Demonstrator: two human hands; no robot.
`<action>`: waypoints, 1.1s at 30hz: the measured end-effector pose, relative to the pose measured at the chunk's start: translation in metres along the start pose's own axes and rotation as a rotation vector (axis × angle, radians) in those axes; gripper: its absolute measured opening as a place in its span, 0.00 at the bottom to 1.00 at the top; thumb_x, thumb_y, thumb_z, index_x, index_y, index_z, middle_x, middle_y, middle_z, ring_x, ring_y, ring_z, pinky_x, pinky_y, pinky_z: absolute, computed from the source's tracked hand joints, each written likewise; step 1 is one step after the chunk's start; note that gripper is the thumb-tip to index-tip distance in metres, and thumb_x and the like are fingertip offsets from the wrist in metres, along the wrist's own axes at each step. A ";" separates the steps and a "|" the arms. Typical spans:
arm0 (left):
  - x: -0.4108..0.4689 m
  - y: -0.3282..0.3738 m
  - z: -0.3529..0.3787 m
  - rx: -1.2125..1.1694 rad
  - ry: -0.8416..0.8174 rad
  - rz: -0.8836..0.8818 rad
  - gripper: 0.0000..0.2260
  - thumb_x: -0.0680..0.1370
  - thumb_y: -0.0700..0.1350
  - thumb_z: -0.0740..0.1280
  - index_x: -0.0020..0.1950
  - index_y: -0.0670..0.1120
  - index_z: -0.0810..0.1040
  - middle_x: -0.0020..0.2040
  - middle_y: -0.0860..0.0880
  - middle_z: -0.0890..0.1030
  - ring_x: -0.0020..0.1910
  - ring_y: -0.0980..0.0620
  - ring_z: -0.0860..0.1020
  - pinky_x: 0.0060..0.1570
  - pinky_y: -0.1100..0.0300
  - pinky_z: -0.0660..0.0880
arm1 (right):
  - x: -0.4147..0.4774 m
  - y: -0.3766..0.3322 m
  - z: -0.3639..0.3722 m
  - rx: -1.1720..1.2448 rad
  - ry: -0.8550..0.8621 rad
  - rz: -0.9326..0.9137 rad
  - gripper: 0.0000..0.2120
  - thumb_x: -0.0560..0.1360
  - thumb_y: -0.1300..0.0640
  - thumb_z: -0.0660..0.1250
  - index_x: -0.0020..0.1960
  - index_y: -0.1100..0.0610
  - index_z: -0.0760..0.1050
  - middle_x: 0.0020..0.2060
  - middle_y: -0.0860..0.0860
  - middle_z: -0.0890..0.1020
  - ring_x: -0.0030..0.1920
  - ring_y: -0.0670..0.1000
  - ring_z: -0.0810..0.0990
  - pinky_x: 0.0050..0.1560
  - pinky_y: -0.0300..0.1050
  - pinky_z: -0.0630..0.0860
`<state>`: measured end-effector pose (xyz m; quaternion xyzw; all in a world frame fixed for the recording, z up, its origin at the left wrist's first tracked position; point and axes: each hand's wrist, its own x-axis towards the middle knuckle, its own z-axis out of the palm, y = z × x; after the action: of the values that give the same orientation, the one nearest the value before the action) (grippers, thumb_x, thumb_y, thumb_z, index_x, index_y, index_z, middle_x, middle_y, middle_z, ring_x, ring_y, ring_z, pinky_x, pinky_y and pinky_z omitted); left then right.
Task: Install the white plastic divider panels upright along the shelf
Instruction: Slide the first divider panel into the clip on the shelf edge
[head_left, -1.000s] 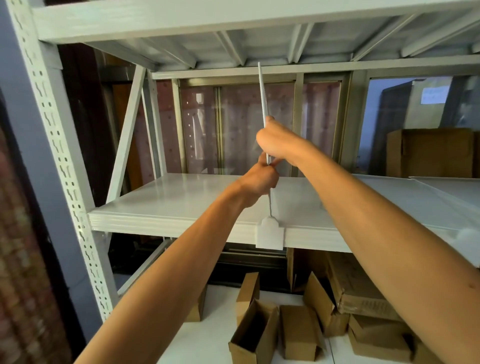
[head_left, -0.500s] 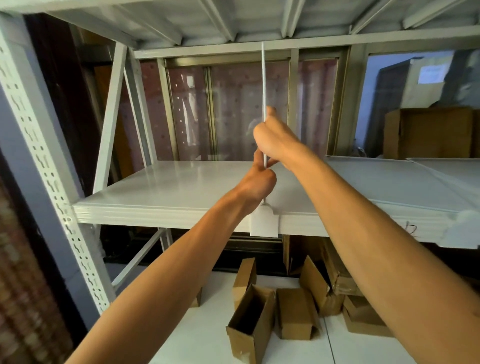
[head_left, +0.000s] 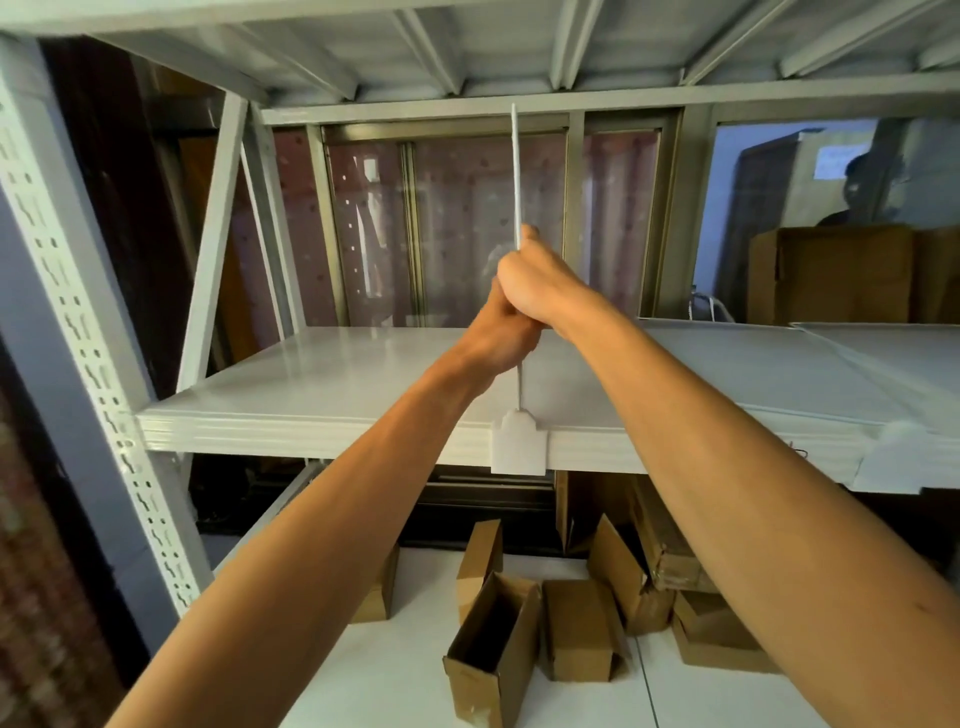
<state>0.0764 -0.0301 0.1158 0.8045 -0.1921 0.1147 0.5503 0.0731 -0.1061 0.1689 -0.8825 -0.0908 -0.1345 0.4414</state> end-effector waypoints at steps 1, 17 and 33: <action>0.000 0.001 0.002 0.017 -0.015 0.013 0.15 0.78 0.30 0.57 0.64 0.36 0.71 0.46 0.46 0.78 0.40 0.64 0.76 0.33 0.74 0.70 | 0.000 0.001 -0.001 -0.002 -0.008 0.003 0.31 0.77 0.63 0.51 0.79 0.56 0.50 0.73 0.62 0.67 0.69 0.62 0.69 0.66 0.53 0.66; -0.009 0.000 0.005 0.135 -0.097 -0.105 0.15 0.84 0.39 0.53 0.65 0.33 0.70 0.40 0.50 0.72 0.38 0.57 0.69 0.32 0.76 0.68 | -0.012 -0.002 -0.001 -0.025 -0.044 0.057 0.34 0.76 0.60 0.50 0.80 0.50 0.47 0.72 0.63 0.69 0.68 0.65 0.71 0.69 0.61 0.68; -0.012 -0.008 0.018 -0.095 -0.043 -0.115 0.20 0.84 0.39 0.54 0.77 0.42 0.63 0.73 0.45 0.71 0.73 0.47 0.68 0.72 0.49 0.66 | -0.015 -0.004 -0.001 -0.033 -0.076 0.096 0.33 0.79 0.60 0.50 0.81 0.50 0.41 0.77 0.61 0.61 0.73 0.65 0.64 0.72 0.61 0.63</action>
<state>0.0684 -0.0421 0.0975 0.7894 -0.1627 0.0565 0.5892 0.0581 -0.1054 0.1678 -0.8975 -0.0629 -0.0808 0.4289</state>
